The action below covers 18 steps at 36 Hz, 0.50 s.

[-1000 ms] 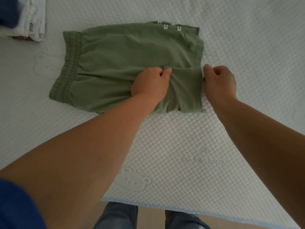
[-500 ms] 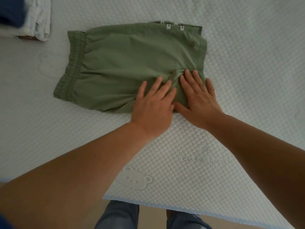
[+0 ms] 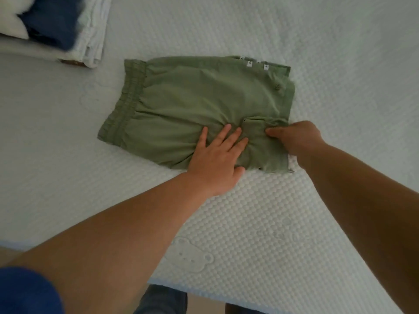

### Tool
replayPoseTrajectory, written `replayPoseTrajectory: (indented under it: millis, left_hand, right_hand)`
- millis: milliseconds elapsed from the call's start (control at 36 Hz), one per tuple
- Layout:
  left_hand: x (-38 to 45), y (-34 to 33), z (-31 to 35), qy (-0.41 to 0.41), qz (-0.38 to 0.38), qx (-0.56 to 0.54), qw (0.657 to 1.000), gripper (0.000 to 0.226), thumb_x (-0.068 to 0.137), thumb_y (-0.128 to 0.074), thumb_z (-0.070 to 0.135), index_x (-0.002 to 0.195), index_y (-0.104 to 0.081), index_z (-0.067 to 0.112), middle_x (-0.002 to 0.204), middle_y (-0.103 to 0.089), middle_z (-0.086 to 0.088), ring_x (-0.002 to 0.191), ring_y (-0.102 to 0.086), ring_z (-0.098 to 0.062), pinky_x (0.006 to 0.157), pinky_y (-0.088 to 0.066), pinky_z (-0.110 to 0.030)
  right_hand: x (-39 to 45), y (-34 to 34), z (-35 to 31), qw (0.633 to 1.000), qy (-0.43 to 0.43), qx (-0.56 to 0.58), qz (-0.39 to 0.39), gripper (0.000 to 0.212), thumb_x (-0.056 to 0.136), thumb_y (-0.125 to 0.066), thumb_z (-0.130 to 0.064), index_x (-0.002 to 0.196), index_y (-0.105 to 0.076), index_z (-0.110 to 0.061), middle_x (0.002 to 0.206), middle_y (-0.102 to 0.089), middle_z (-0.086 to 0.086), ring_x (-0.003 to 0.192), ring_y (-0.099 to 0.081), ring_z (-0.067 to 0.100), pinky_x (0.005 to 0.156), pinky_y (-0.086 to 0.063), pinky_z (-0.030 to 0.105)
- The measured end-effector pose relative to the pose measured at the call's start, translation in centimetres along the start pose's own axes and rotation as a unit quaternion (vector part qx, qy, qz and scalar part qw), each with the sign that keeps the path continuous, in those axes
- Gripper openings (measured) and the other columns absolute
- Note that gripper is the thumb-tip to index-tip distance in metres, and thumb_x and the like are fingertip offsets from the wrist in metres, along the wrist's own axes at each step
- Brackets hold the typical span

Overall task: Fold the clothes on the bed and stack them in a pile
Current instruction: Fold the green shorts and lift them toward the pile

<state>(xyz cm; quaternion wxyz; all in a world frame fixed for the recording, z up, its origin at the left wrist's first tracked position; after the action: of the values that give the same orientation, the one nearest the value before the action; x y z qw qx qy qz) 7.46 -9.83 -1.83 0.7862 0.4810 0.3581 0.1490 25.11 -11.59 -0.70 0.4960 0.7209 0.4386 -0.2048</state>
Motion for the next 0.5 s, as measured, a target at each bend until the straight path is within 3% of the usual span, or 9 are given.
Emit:
replayPoseTrajectory:
  millis: [167, 222, 278, 333, 389, 444, 500]
  left_hand:
    - [0.4, 1.1, -0.3, 0.013, 0.013, -0.068, 0.998, 0.061, 0.091, -0.036, 0.054, 0.146, -0.025, 0.031, 0.156, -0.016, 0.01, 0.144, -0.004, -0.01, 0.111, 0.006, -0.051]
    - [0.6, 2.2, -0.3, 0.025, 0.03, -0.122, 0.992, 0.05, 0.091, -0.04, 0.05, 0.138, -0.04, 0.032, 0.15, -0.032, 0.012, 0.14, -0.017, -0.009, 0.11, -0.004, -0.051]
    - [0.5, 4.0, -0.7, 0.05, 0.101, -0.182, 0.977, 0.033, 0.09, -0.045, 0.042, 0.117, -0.06, 0.032, 0.131, -0.052, 0.013, 0.127, -0.039, -0.011, 0.103, -0.019, -0.044]
    - [0.0, 6.0, -1.5, 0.089, 0.203, -0.231, 0.947, 0.022, 0.087, -0.051, 0.033, 0.097, -0.069, 0.026, 0.109, -0.062, 0.007, 0.107, -0.05, -0.016, 0.087, -0.029, -0.035]
    - [-0.5, 7.2, -2.6, 0.138, 0.242, -0.308, 0.91, 0.019, 0.086, -0.054, 0.027, 0.086, -0.07, 0.018, 0.092, -0.064, -0.002, 0.091, -0.054, -0.02, 0.079, -0.037, -0.032]
    - [-0.9, 7.4, -3.6, 0.189, 0.182, -0.45, 0.853, 0.025, 0.088, -0.054, 0.027, 0.075, -0.067, 0.01, 0.079, -0.066, -0.009, 0.08, -0.059, -0.026, 0.076, -0.048, -0.037]
    - [-1.3, 7.3, -4.1, 0.219, 0.091, -0.592, 0.77, 0.033, 0.091, -0.052, 0.034, 0.076, -0.067, 0.009, 0.084, -0.069, -0.013, 0.082, -0.064, -0.031, 0.077, -0.053, -0.042]
  right_hand:
    - [-0.8, -0.9, -1.3, 0.999, 0.025, 0.039, -0.016, 0.016, 0.075, -0.074, -0.026, 0.078, -0.058, -0.024, 0.083, -0.062, -0.004, 0.084, -0.061, 0.02, 0.08, -0.051, 0.036]
    - [-1.4, -1.5, -1.7, 0.992, -0.002, 0.114, -0.05, 0.014, 0.075, -0.073, -0.019, 0.082, -0.061, -0.023, 0.09, -0.066, 0.0, 0.089, -0.063, 0.021, 0.077, -0.053, 0.036]
    - [-2.2, -2.3, -2.2, 0.969, -0.065, 0.21, -0.112, 0.021, 0.075, -0.074, -0.012, 0.092, -0.064, -0.013, 0.098, -0.068, 0.006, 0.09, -0.066, 0.023, 0.071, -0.055, 0.036]
    - [-3.0, -3.0, -3.3, 0.949, -0.078, 0.259, -0.161, 0.029, 0.075, -0.073, -0.009, 0.102, -0.064, -0.006, 0.101, -0.07, 0.009, 0.09, -0.069, 0.024, 0.069, -0.057, 0.036]
    - [-3.7, -3.5, -4.7, 0.95, -0.037, 0.263, -0.161, 0.031, 0.077, -0.071, -0.007, 0.106, -0.063, -0.008, 0.101, -0.071, 0.008, 0.089, -0.069, 0.022, 0.067, -0.057, 0.034]
    - [-4.4, -3.8, -6.2, 0.966, 0.023, 0.229, -0.121, 0.029, 0.077, -0.07, -0.008, 0.104, -0.062, -0.016, 0.1, -0.07, 0.003, 0.092, -0.067, 0.021, 0.073, -0.056, 0.035]
    - [-5.5, -4.5, -7.8, 0.98, 0.093, 0.154, -0.08, 0.03, 0.076, -0.071, -0.014, 0.103, -0.06, -0.021, 0.099, -0.068, -0.001, 0.094, -0.065, 0.019, 0.081, -0.054, 0.039]
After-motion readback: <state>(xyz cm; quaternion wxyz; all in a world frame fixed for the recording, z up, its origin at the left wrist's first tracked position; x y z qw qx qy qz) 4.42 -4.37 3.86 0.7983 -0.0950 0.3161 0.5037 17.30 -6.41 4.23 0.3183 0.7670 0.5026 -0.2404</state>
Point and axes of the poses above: each hand's wrist, its own x-axis towards the middle knuckle, its own y-axis out of the back of the hand, z = x × y, the point moved 5 cm from there along x, towards the middle knuckle
